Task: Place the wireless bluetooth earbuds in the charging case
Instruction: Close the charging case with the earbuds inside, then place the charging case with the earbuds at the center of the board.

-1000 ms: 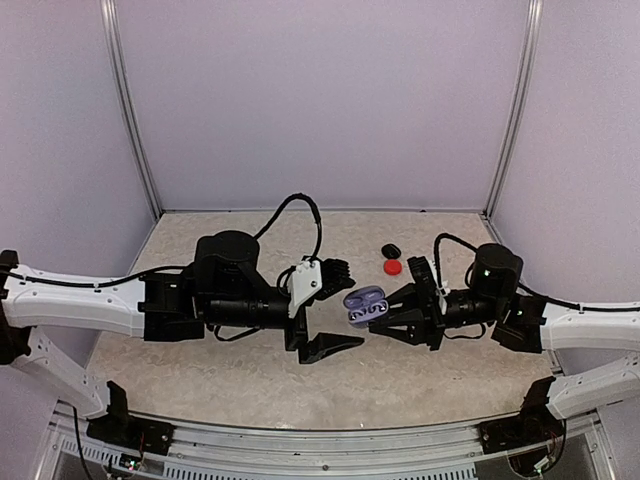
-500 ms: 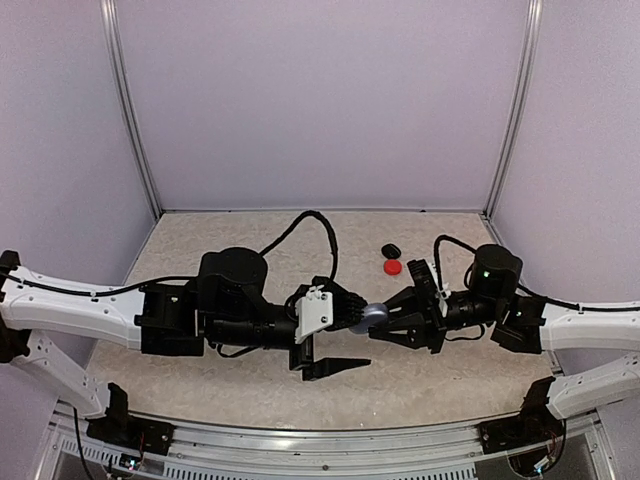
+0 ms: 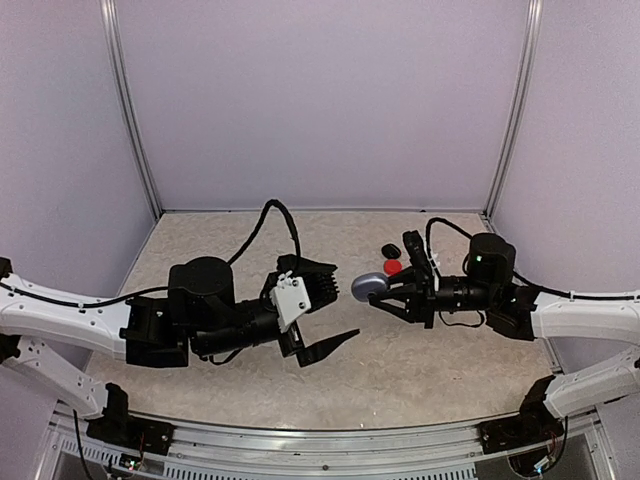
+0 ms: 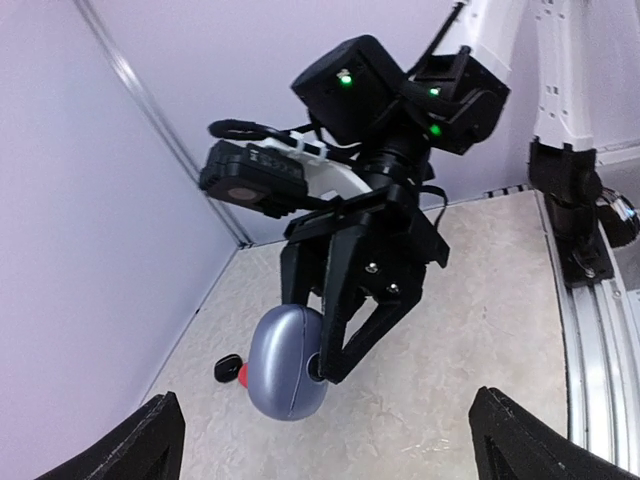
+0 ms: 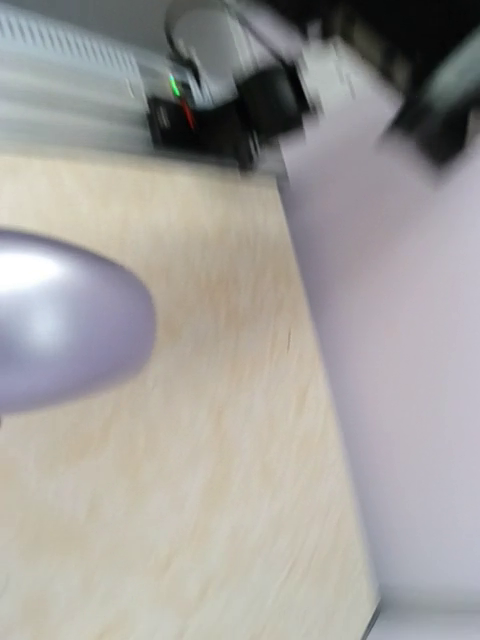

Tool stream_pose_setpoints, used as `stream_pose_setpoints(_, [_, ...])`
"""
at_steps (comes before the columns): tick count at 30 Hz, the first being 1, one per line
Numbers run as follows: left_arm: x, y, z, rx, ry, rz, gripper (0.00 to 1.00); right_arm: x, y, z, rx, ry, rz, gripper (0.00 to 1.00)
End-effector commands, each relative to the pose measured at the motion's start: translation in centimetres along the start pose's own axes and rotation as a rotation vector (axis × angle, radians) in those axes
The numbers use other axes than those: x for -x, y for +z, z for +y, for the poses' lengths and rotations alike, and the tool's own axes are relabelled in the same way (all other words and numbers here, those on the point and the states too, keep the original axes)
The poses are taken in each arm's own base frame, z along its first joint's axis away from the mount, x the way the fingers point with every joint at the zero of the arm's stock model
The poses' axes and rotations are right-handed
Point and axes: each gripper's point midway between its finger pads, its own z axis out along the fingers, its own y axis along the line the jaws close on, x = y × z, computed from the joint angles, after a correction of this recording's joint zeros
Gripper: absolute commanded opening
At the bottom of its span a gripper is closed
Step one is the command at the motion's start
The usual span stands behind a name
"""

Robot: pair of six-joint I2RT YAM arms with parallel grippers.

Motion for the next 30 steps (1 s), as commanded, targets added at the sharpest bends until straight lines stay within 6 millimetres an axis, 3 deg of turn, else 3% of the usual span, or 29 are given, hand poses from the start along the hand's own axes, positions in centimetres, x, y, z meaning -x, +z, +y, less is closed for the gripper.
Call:
stream_pose_setpoints(1, [0.9,-1.3,6.3,0.251,-0.206,-0.076,0.99,0.6,-0.9,-6.3,-0.21,0.12,0.008,0.0])
stream_pose_setpoints(6, [-0.4,-2.4,10.1,0.414,-0.339,-0.099,0.99,-1.1,-0.7,-12.1,-0.343,0.25,0.046,0.0])
stream_pose_setpoints(11, [-2.0,-3.2,12.4,0.534,-0.439,-0.082,0.99,-4.2,0.9,-17.8,-0.445,0.363,0.124,0.0])
stream_pose_setpoints(19, [-3.0,-3.7,13.0,0.587,-0.48,-0.07,0.99,-9.2,2.5,-26.4,-0.61,0.474,0.223,0.0])
stream_pose_setpoints(24, [-3.3,-4.6,13.2,0.604,-0.489,-0.079,0.99,-12.5,3.1,-29.8,-0.646,0.523,0.284,0.0])
stream_pose_setpoints(30, [-3.9,-5.4,13.2,0.614,-0.496,-0.081,0.99,-14.7,3.3,-31.9,-0.667,0.546,0.321,0.06])
